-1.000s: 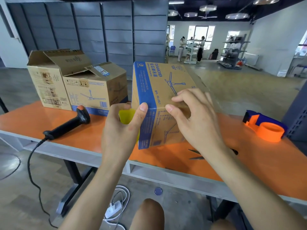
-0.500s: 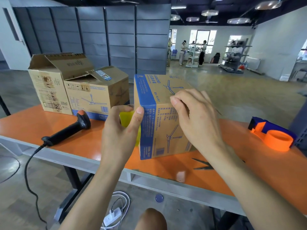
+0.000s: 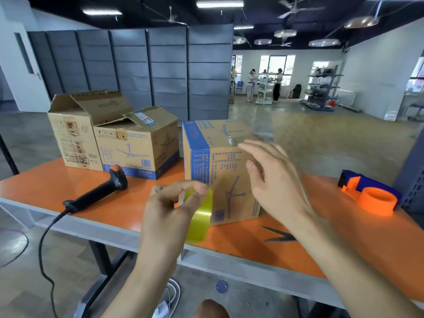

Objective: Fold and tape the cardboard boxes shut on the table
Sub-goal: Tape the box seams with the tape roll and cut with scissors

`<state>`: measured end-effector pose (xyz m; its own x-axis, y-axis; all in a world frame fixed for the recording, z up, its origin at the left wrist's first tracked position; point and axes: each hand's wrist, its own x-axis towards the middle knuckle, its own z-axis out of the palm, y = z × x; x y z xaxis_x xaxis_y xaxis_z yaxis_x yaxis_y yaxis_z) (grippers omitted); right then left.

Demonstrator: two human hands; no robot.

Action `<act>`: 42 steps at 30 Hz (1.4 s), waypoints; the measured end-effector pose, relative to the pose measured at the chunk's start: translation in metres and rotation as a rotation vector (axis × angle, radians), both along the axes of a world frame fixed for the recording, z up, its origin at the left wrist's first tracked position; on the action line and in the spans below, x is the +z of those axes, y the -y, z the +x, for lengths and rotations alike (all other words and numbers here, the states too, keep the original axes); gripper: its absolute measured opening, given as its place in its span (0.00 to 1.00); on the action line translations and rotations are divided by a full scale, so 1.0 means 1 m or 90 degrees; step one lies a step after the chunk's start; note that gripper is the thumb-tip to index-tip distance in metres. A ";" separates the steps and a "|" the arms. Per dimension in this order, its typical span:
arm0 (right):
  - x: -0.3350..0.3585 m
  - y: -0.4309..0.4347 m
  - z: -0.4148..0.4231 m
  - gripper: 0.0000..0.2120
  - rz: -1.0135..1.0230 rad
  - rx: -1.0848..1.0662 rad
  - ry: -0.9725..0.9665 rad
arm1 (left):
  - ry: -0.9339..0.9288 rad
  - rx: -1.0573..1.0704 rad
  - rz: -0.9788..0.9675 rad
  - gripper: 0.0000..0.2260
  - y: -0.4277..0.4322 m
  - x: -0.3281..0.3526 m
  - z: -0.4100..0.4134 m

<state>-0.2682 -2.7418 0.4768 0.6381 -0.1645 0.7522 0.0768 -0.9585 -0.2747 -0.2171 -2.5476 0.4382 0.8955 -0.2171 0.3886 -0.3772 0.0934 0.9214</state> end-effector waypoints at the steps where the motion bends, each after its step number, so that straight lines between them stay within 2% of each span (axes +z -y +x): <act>1: -0.006 -0.003 -0.005 0.17 0.009 0.002 0.019 | 0.010 0.006 0.011 0.05 0.003 0.005 -0.003; 4: -0.022 -0.012 -0.017 0.14 0.021 -0.015 0.079 | 0.042 -0.013 0.005 0.05 0.017 0.016 -0.008; 8: -0.021 -0.012 -0.020 0.17 0.013 -0.026 0.047 | 0.051 -0.059 -0.026 0.01 0.038 0.028 -0.012; 10: -0.019 -0.010 -0.022 0.15 0.033 -0.014 0.040 | 0.056 -0.091 -0.055 0.01 0.044 0.031 -0.012; 12: -0.021 -0.015 -0.029 0.13 0.131 0.049 0.048 | 0.068 -0.099 -0.067 0.02 0.046 0.032 -0.010; 15: -0.029 -0.033 -0.040 0.20 0.298 0.105 0.033 | 0.053 -0.087 -0.081 0.05 0.048 0.031 -0.008; 17: -0.035 -0.040 -0.045 0.25 0.333 0.097 0.051 | 0.050 -0.072 -0.087 0.07 0.049 0.031 -0.007; 20: -0.036 -0.045 -0.048 0.29 0.387 0.149 -0.010 | 0.043 -0.046 -0.101 0.07 0.049 0.034 -0.002; 24: -0.034 -0.053 -0.042 0.26 0.412 0.204 -0.038 | 0.065 -0.040 -0.069 0.08 0.053 0.041 0.005; 28: -0.030 -0.055 -0.034 0.33 0.421 0.139 0.028 | 0.138 -0.039 -0.024 0.08 0.058 0.055 0.014; 33: -0.025 -0.050 -0.027 0.22 0.548 0.132 0.052 | 0.265 -0.026 0.035 0.07 0.062 0.077 0.031; 36: -0.025 -0.045 -0.025 0.18 0.545 0.141 0.072 | 0.248 -0.016 0.071 0.06 0.063 0.086 0.047; 39: -0.026 -0.040 -0.023 0.19 0.530 0.157 0.060 | 0.252 0.031 0.125 0.05 0.060 0.099 0.071; 42: -0.022 -0.042 -0.018 0.19 0.496 0.170 0.049 | 0.219 -0.014 0.161 0.04 0.057 0.109 0.087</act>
